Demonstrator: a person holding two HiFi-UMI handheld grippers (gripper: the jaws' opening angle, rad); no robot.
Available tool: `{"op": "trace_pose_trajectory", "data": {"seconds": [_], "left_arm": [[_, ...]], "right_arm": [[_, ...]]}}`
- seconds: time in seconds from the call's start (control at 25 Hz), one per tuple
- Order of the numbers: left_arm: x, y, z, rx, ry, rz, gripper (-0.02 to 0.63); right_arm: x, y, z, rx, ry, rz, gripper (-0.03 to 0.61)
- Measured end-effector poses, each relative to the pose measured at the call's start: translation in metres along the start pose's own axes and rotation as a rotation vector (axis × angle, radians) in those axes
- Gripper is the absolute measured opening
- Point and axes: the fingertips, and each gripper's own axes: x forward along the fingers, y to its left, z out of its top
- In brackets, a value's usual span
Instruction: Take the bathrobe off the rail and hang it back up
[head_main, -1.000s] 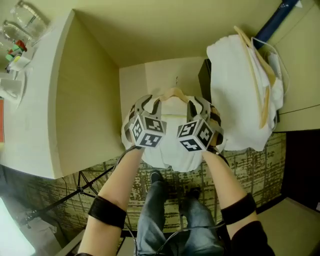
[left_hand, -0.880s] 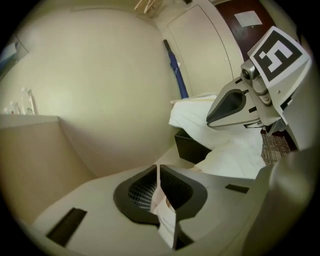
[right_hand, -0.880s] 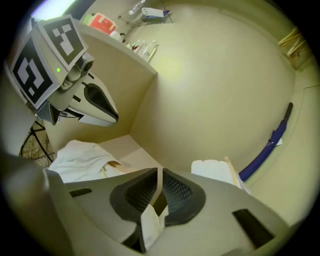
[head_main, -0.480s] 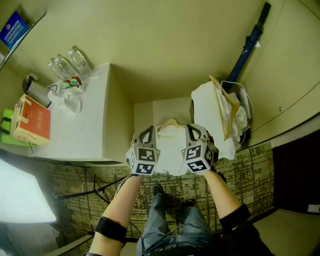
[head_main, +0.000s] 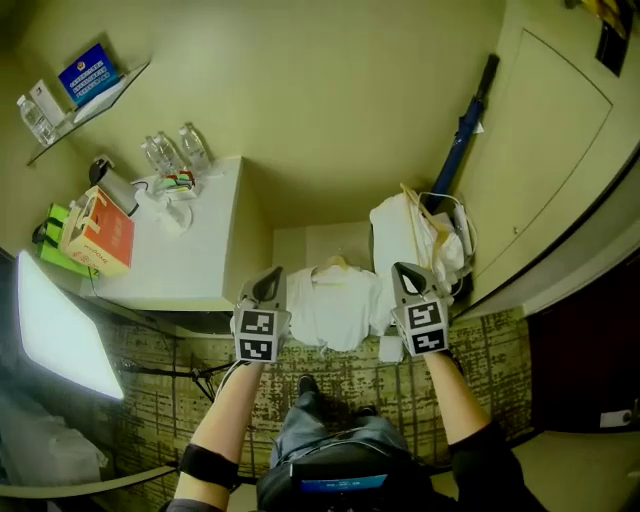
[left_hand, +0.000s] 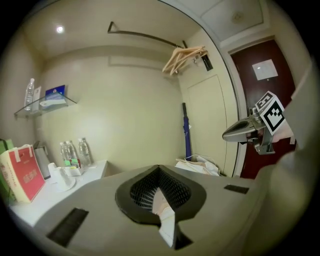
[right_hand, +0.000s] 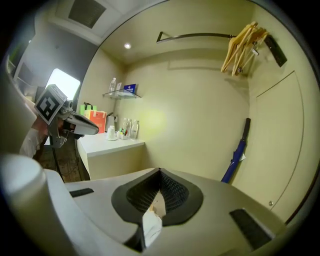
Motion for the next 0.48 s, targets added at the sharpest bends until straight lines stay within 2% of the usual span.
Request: {"op": "trace_pose_trajectory", "data": {"seconds": [0.2,0.36,0.48], "left_arm": [[-0.045,0.001,0.018,-0.057,-0.048,0.012,0.004],[-0.072,0.006,0.012,-0.111,-0.069,0.045,0.004],[-0.084,0.003,0.007,-0.125,-0.065,0.037,0.004]], "right_arm": [[-0.048,-0.008,0.016,0.039,-0.055,-0.027,0.021],[-0.078,-0.002,0.014,0.047,-0.073,-0.032,0.021],[-0.092,0.001,0.010,0.028,-0.070,-0.045,0.021]]}}
